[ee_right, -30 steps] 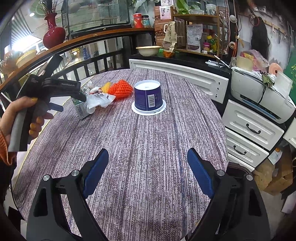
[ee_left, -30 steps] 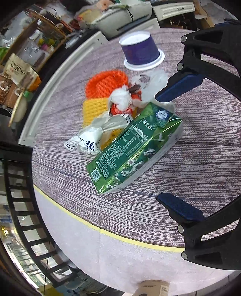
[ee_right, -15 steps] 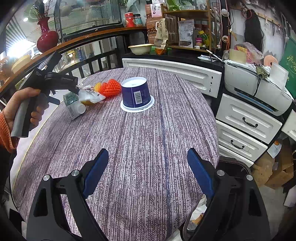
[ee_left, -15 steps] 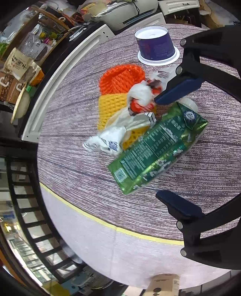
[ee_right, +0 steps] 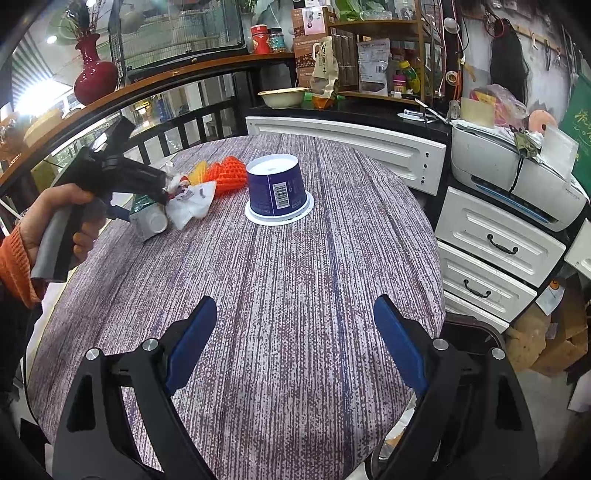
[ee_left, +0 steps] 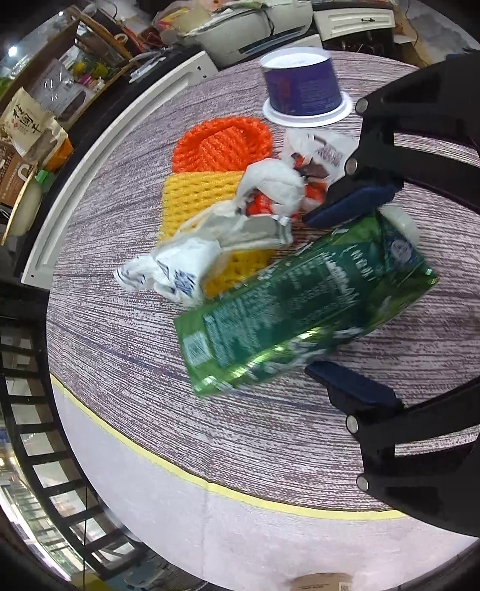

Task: Collect trash
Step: 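Lower the left gripper onto the green drink carton and grasp it, then grasp the blue-and-white cup by its rim with the right gripper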

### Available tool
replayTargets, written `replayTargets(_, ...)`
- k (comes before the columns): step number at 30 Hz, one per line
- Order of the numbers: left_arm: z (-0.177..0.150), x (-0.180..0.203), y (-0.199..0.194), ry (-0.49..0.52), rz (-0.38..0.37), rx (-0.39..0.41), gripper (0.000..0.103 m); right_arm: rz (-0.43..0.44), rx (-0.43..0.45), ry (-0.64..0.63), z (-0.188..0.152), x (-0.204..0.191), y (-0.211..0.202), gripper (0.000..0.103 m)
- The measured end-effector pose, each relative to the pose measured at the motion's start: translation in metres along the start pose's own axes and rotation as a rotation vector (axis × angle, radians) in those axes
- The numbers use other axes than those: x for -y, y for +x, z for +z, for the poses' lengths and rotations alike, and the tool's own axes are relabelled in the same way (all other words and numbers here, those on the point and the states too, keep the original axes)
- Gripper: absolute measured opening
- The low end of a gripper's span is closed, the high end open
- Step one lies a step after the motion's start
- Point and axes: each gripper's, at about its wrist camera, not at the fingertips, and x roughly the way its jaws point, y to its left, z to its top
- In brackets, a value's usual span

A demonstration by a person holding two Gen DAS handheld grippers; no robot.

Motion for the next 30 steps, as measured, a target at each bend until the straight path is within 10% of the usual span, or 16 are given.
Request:
replayTargets(9, -0.055, -0.029, -0.031, 0.150, -0.020, 0.016, 0.049, 0.038, -0.031, 0.044, 0.013, -0.001, 0.023, 0.086)
replayTargets(16, -0.047, -0.021, -0.017, 0.232, 0.034, 0.010, 0.072, 0.036, -0.024, 0.033, 0.039, -0.016, 0.044, 0.086)
replayTargets(23, -0.032, -0.007, -0.006, 0.291, 0.095, 0.031, 0.072, -0.004, -0.037, -0.013, 0.061, -0.019, 0.070, 0.086)
replayTargets(26, -0.033, -0.014, -0.004, 0.286, 0.085, 0.034, 0.051, -0.003, -0.055, -0.028, 0.070, -0.021, 0.087, 0.086)
replayTargets(30, -0.044, -0.023, -0.010, 0.276, 0.050, 0.060, 0.049, 0.006, -0.060, -0.032, 0.087, -0.026, 0.112, 0.086)
